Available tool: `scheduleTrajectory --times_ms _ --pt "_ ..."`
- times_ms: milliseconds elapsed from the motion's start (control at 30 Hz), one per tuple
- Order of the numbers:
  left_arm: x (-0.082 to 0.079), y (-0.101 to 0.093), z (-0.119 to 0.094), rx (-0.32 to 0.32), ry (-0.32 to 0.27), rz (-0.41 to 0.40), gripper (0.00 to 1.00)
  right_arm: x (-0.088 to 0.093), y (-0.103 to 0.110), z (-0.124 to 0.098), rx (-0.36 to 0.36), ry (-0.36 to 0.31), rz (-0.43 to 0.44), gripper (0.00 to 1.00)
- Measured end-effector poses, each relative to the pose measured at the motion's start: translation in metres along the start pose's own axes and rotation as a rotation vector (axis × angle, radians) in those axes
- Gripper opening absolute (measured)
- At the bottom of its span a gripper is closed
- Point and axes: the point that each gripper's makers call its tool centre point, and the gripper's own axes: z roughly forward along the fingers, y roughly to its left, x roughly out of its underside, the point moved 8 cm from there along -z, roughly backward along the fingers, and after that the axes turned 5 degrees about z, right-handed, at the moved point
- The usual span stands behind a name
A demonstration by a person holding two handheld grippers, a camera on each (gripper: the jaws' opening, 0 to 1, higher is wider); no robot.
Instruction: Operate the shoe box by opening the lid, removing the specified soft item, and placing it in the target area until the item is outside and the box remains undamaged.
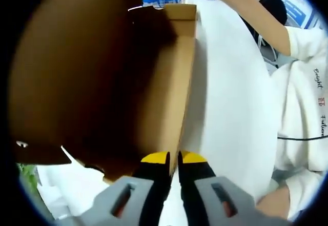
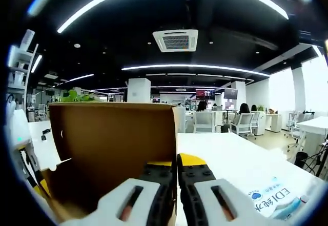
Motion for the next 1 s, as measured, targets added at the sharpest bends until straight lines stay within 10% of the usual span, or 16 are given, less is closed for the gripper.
scheduleTrajectory --times_ms 1000 --pt "0.005 0.002 -0.015 -0.006 -0.073 -0.005 0.09 0.006 0.003 -0.013 -0.004 -0.055 0.004 0.00"
